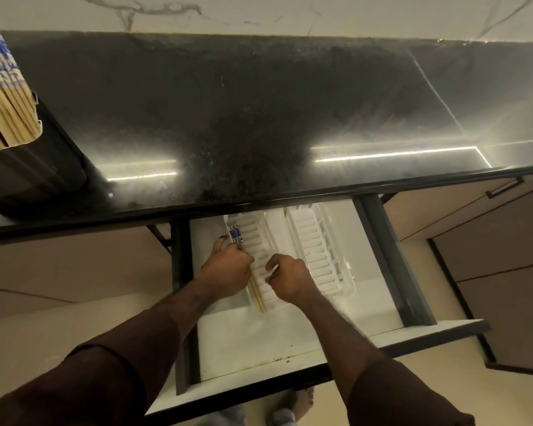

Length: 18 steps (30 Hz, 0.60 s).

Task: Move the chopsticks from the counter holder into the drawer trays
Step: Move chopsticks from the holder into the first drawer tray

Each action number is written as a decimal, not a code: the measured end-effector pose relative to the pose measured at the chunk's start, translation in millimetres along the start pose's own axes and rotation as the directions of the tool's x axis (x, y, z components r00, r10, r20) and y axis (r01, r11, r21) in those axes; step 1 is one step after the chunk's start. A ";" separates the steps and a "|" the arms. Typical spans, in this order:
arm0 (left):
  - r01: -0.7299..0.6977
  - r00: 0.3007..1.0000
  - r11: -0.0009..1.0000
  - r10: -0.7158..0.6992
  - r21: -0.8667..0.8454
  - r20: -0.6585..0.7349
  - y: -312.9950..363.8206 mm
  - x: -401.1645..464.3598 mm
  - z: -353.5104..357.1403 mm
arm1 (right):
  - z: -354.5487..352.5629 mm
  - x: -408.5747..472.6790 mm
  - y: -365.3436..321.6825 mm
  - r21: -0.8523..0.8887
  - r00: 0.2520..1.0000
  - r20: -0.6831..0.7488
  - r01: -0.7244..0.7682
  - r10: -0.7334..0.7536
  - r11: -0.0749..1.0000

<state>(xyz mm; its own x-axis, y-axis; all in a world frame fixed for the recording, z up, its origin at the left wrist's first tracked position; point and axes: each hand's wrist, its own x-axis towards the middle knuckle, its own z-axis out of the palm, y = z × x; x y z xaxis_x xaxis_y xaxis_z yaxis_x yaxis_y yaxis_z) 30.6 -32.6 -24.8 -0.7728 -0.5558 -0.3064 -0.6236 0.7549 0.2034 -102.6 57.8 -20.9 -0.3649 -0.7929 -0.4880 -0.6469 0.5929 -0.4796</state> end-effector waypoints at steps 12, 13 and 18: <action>-0.070 0.870 0.966 -0.063 -0.248 -0.490 24.0 -75.5 -84.5 | -68.0 -73.5 -53.6 0.031 0.938 -0.236 0.270 -0.255 0.962; -0.064 0.854 0.965 -0.079 -0.254 -0.515 24.7 -82.6 -93.0 | -73.3 -82.3 -60.7 0.024 0.923 -0.260 0.300 -0.283 0.954; -0.084 0.739 0.973 -0.084 -0.215 -0.669 25.3 -117.7 -137.0 | -96.9 -122.2 -95.8 0.034 0.841 -0.366 0.439 -0.398 0.898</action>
<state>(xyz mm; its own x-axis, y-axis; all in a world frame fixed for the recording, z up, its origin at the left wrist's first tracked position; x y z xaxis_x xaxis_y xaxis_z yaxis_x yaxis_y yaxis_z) 89.6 4.2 143.9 -0.5974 -0.7069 0.3787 -0.5672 0.7062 0.4236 -61.0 84.3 155.4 -0.2948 -0.9544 0.0476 -0.7186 0.1886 -0.6694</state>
